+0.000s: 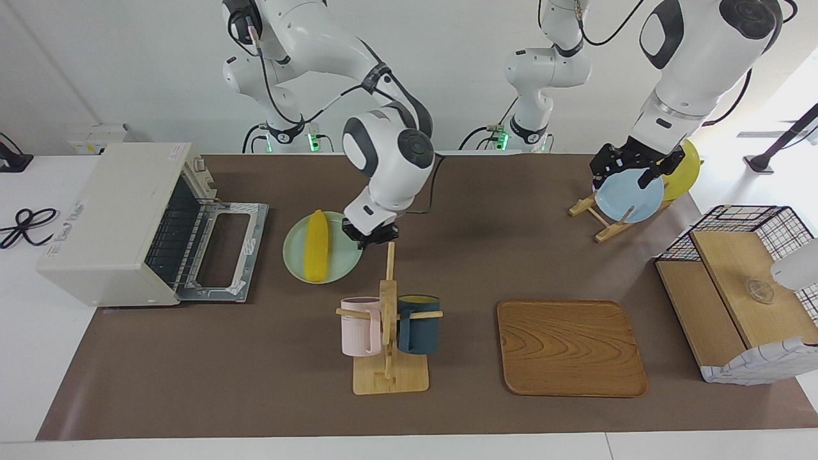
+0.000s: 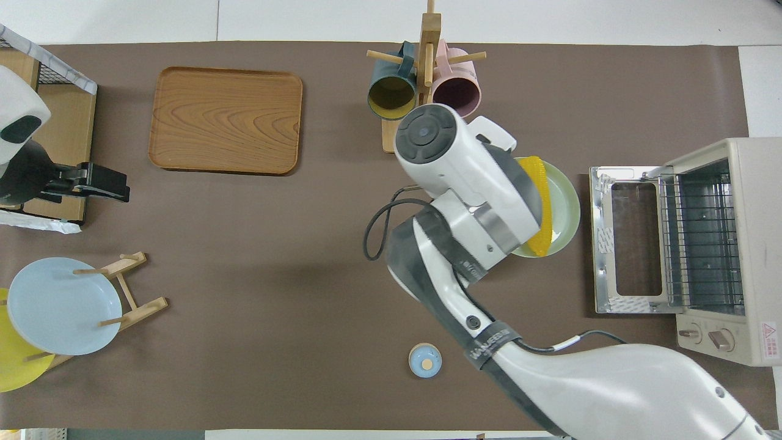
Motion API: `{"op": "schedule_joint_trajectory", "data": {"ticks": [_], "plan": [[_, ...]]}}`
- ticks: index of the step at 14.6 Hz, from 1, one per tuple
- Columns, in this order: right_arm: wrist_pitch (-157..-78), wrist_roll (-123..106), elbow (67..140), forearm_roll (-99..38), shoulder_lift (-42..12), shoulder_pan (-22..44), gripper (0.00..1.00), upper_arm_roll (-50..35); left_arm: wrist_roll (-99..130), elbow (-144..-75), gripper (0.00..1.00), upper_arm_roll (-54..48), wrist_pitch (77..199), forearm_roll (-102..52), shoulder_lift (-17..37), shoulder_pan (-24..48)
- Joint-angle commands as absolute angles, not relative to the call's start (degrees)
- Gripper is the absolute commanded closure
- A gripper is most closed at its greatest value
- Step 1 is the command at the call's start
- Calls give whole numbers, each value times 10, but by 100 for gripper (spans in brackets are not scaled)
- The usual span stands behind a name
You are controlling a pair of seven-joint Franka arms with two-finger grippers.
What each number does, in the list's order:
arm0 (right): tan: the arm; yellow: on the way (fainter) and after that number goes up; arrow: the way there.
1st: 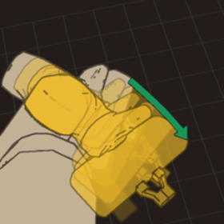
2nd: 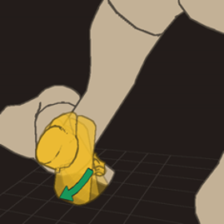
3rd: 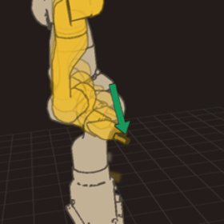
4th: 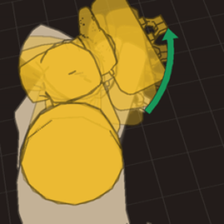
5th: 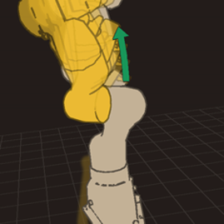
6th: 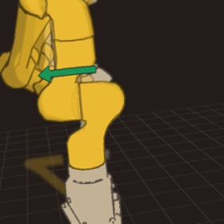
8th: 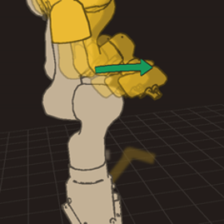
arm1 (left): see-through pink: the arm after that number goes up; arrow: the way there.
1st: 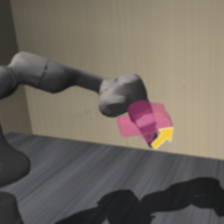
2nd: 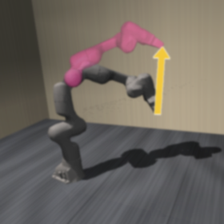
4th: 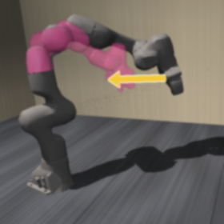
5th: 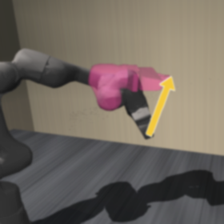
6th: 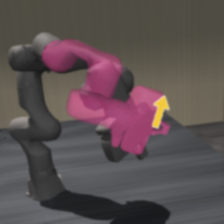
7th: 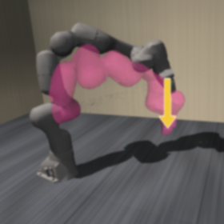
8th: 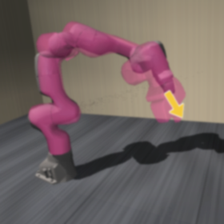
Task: Put corn in oven
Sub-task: 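Carry the corn with the right gripper into the open oven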
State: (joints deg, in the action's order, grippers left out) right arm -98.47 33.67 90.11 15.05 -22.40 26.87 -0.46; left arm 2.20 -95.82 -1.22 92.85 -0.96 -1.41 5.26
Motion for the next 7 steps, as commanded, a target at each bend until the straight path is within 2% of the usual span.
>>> {"op": "schedule_joint_trajectory", "data": {"ticks": [1,4,7], "plan": [[-992,299,990,159,-149,188,100,-13,17,-966,0,-15,933,-4,-25,48],[-1002,231,1043,153,-111,104,100,-14,20,-967,0,-15,933,-4,-25,47],[-1011,214,1076,153,-99,68,100,-13,22,-969,0,-15,937,-4,-26,47]]}}
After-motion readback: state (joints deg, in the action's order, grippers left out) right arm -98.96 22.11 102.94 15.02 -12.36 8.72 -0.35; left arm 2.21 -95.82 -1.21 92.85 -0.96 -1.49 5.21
